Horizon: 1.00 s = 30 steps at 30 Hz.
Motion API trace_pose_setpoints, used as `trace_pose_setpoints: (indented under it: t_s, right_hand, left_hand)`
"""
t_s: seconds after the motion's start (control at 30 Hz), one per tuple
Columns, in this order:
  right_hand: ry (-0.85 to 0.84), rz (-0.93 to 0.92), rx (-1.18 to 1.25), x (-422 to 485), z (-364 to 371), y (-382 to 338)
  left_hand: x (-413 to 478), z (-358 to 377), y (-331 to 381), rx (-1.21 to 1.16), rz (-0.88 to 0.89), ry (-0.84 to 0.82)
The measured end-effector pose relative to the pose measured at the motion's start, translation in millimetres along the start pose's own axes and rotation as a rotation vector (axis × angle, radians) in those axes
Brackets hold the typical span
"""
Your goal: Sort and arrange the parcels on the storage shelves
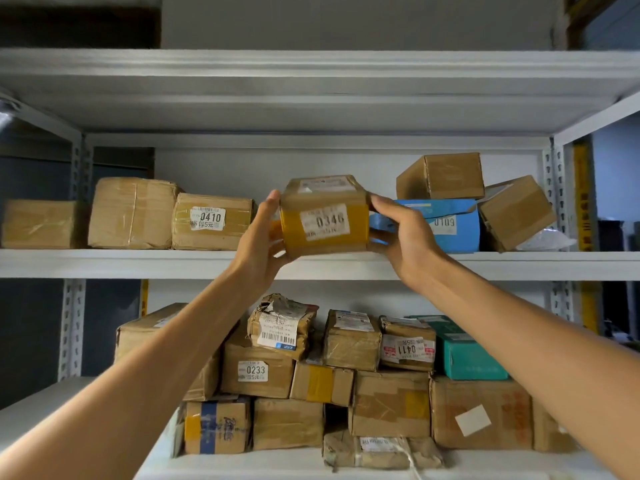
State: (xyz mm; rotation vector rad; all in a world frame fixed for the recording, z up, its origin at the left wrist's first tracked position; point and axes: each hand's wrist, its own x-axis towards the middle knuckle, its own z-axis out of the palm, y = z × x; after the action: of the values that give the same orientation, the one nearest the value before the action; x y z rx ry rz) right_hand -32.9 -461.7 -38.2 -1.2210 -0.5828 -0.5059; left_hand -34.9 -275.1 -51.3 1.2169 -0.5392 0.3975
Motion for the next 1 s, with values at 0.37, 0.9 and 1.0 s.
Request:
trace_pose_setpoints:
  t_s: [0.37,0.9,1.0]
  right_hand:
    - [-0.051,-0.148,-0.321,14.4,7.6,-13.4]
    - [0.027,-0.128,-0.694,58.5,38.0,63.1]
    - [0.057,-0.139,-0.721,65.1,47.5,70.5]
  left_hand:
    - [9.4,-7.0,-7.1,0.171,0.124,0.026]
    - [46.6,-52.8,-27.0,0.886,0.398,0.269]
    - [53.2,-58.4,-30.0,0.958,0.441,0.316]
